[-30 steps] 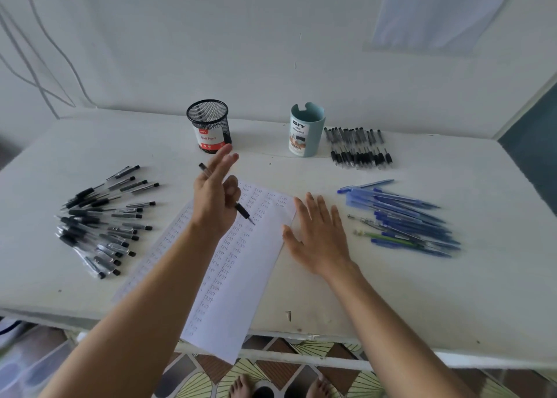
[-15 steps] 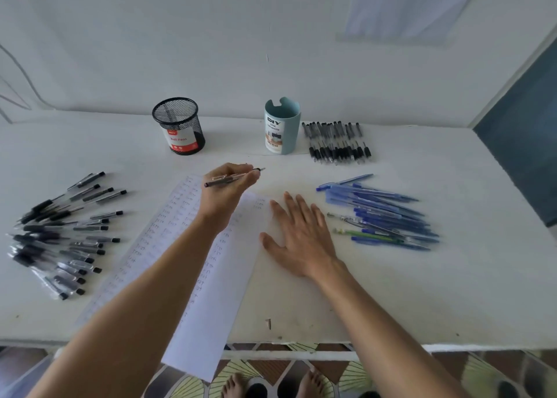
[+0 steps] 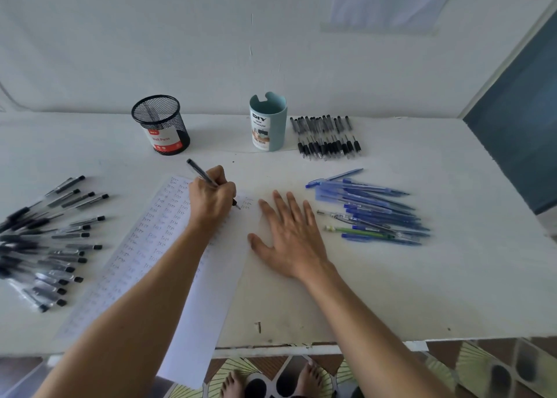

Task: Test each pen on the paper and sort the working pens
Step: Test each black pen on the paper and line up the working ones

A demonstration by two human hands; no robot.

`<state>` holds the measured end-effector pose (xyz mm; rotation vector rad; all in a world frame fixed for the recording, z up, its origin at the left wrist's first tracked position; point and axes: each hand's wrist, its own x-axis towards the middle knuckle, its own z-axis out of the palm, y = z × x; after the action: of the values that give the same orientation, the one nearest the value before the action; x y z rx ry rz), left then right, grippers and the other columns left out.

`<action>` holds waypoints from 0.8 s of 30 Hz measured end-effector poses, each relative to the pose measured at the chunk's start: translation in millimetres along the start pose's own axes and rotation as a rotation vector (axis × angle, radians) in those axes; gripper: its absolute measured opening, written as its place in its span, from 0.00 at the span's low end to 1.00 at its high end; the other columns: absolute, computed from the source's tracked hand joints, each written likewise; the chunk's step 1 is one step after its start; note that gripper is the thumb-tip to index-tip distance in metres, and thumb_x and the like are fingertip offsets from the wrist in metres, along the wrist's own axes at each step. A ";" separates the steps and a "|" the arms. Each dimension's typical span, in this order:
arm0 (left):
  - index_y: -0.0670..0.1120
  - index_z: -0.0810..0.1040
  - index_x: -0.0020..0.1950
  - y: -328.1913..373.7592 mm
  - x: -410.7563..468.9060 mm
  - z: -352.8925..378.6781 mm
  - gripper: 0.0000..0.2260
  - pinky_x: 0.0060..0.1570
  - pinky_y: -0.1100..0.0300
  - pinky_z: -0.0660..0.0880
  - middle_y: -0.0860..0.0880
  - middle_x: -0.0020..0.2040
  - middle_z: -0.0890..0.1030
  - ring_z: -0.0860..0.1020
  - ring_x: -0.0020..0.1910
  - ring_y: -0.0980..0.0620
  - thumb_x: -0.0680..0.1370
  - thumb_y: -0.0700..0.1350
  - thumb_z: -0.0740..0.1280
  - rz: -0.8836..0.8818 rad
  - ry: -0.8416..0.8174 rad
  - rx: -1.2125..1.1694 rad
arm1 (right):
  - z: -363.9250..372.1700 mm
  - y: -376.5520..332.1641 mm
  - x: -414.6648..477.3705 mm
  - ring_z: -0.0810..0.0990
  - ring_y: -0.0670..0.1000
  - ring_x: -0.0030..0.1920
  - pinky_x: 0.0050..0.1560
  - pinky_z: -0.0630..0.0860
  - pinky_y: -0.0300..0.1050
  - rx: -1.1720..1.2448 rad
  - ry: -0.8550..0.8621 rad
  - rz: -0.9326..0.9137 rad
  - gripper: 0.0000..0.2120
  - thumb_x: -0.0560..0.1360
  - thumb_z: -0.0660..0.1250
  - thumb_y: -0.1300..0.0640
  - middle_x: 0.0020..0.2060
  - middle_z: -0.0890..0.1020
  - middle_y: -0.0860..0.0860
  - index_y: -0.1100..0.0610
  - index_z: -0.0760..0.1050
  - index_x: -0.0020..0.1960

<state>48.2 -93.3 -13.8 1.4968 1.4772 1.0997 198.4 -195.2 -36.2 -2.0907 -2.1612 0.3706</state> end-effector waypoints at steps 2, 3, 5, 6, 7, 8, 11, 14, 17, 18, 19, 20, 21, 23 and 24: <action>0.37 0.62 0.32 -0.5 0.7 1.1 0.10 0.27 0.57 0.69 0.47 0.27 0.64 0.67 0.28 0.50 0.65 0.31 0.64 0.009 0.006 0.033 | 0.5 0.2 0.3 0.37 0.53 0.80 0.77 0.35 0.58 0.005 0.010 0.000 0.40 0.73 0.40 0.30 0.81 0.43 0.50 0.46 0.44 0.81; 0.36 0.62 0.32 -1.5 1.5 1.5 0.10 0.27 0.56 0.70 0.46 0.27 0.64 0.67 0.28 0.50 0.65 0.30 0.64 0.016 0.005 0.042 | 0.7 0.5 0.5 0.37 0.53 0.80 0.77 0.35 0.58 0.003 0.013 -0.001 0.41 0.72 0.39 0.30 0.81 0.43 0.50 0.46 0.44 0.81; 0.37 0.61 0.32 -2.2 2.2 1.9 0.11 0.26 0.54 0.71 0.45 0.28 0.64 0.67 0.29 0.50 0.65 0.30 0.63 0.027 -0.006 0.052 | 1.1 1.3 0.7 0.37 0.53 0.80 0.77 0.35 0.58 -0.001 0.018 -0.002 0.40 0.72 0.39 0.30 0.81 0.43 0.50 0.46 0.44 0.81; 0.38 0.60 0.32 -2.1 2.2 2.5 0.11 0.26 0.56 0.69 0.45 0.28 0.63 0.67 0.29 0.50 0.65 0.30 0.63 0.033 -0.010 0.069 | 1.1 1.3 0.5 0.37 0.53 0.80 0.77 0.35 0.58 0.001 0.020 -0.003 0.40 0.72 0.40 0.30 0.81 0.43 0.50 0.46 0.44 0.81; 0.39 0.59 0.32 -1.8 1.8 3.3 0.12 0.25 0.58 0.67 0.45 0.29 0.63 0.67 0.29 0.50 0.66 0.30 0.63 0.037 -0.013 0.091 | 1.3 1.3 0.4 0.37 0.53 0.80 0.77 0.35 0.58 0.004 0.022 -0.004 0.40 0.72 0.40 0.30 0.81 0.43 0.50 0.46 0.44 0.81; 0.40 0.59 0.32 -1.3 1.1 3.9 0.13 0.24 0.61 0.65 0.45 0.29 0.62 0.66 0.28 0.50 0.66 0.30 0.62 0.036 -0.015 0.107 | 1.4 1.2 0.3 0.37 0.53 0.80 0.77 0.35 0.58 0.006 0.022 -0.005 0.40 0.72 0.40 0.30 0.81 0.43 0.50 0.46 0.44 0.81; 0.45 0.59 0.30 -1.1 0.7 4.2 0.14 0.26 0.61 0.63 0.46 0.28 0.62 0.64 0.25 0.52 0.66 0.30 0.61 0.029 -0.016 0.121 | 1.4 0.5 0.0 0.38 0.53 0.80 0.77 0.35 0.58 0.005 0.024 -0.005 0.41 0.72 0.38 0.30 0.81 0.43 0.50 0.46 0.44 0.81; 0.43 0.58 0.31 -1.5 1.9 4.3 0.14 0.26 0.61 0.62 0.46 0.28 0.62 0.65 0.26 0.53 0.66 0.30 0.62 0.027 -0.006 0.125 | 1.5 1.4 0.6 0.38 0.53 0.80 0.77 0.35 0.58 0.009 0.027 -0.005 0.41 0.72 0.39 0.30 0.81 0.44 0.50 0.46 0.44 0.81; 0.41 0.59 0.32 -3.2 3.2 4.3 0.12 0.24 0.62 0.61 0.45 0.29 0.62 0.64 0.27 0.52 0.67 0.30 0.62 0.024 -0.007 0.132 | 2.0 1.1 0.5 0.38 0.53 0.80 0.77 0.35 0.58 0.011 0.028 -0.004 0.41 0.72 0.39 0.30 0.81 0.44 0.50 0.45 0.45 0.81; 0.40 0.59 0.32 -4.3 3.5 4.0 0.12 0.26 0.60 0.62 0.45 0.29 0.62 0.64 0.28 0.50 0.66 0.31 0.62 0.029 -0.006 0.121 | 2.1 1.0 0.4 0.38 0.53 0.80 0.77 0.35 0.58 0.009 0.027 -0.005 0.41 0.72 0.39 0.30 0.81 0.44 0.50 0.45 0.45 0.81; 0.40 0.59 0.33 -5.2 3.8 3.8 0.11 0.27 0.58 0.62 0.45 0.29 0.62 0.64 0.29 0.50 0.66 0.31 0.62 0.029 -0.009 0.109 | 2.3 1.0 0.3 0.38 0.53 0.80 0.77 0.35 0.58 0.007 0.028 -0.005 0.40 0.73 0.40 0.30 0.81 0.44 0.50 0.46 0.45 0.81; 0.41 0.59 0.32 -5.6 3.7 3.7 0.12 0.28 0.57 0.62 0.45 0.29 0.61 0.63 0.29 0.50 0.65 0.31 0.62 0.031 -0.016 0.103 | 2.6 1.3 0.4 0.38 0.53 0.80 0.77 0.35 0.58 0.006 0.031 -0.006 0.40 0.73 0.41 0.31 0.81 0.44 0.50 0.46 0.45 0.81; 0.42 0.59 0.31 -5.0 3.2 3.9 0.13 0.28 0.58 0.62 0.46 0.29 0.61 0.63 0.29 0.50 0.65 0.31 0.62 0.029 -0.023 0.108 | 2.7 1.4 0.3 0.38 0.53 0.80 0.77 0.35 0.58 0.007 0.033 -0.006 0.39 0.74 0.42 0.31 0.81 0.44 0.50 0.46 0.45 0.81; 0.43 0.59 0.31 -3.7 2.0 5.2 0.14 0.26 0.61 0.60 0.46 0.29 0.61 0.61 0.26 0.53 0.66 0.30 0.62 0.033 -0.028 0.125 | 2.7 1.4 0.4 0.38 0.53 0.80 0.77 0.35 0.58 0.009 0.033 -0.006 0.39 0.74 0.42 0.31 0.81 0.44 0.50 0.46 0.45 0.81; 0.42 0.58 0.31 -2.8 1.4 5.8 0.13 0.25 0.62 0.60 0.46 0.29 0.61 0.61 0.26 0.53 0.66 0.30 0.62 0.035 -0.026 0.127 | 2.5 1.2 0.4 0.38 0.53 0.80 0.77 0.35 0.58 0.008 0.031 -0.005 0.40 0.73 0.41 0.31 0.81 0.44 0.50 0.46 0.45 0.81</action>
<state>52.6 -91.4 -18.4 1.6231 1.5327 1.0191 198.9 -195.0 -39.0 -2.0728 -2.1435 0.3434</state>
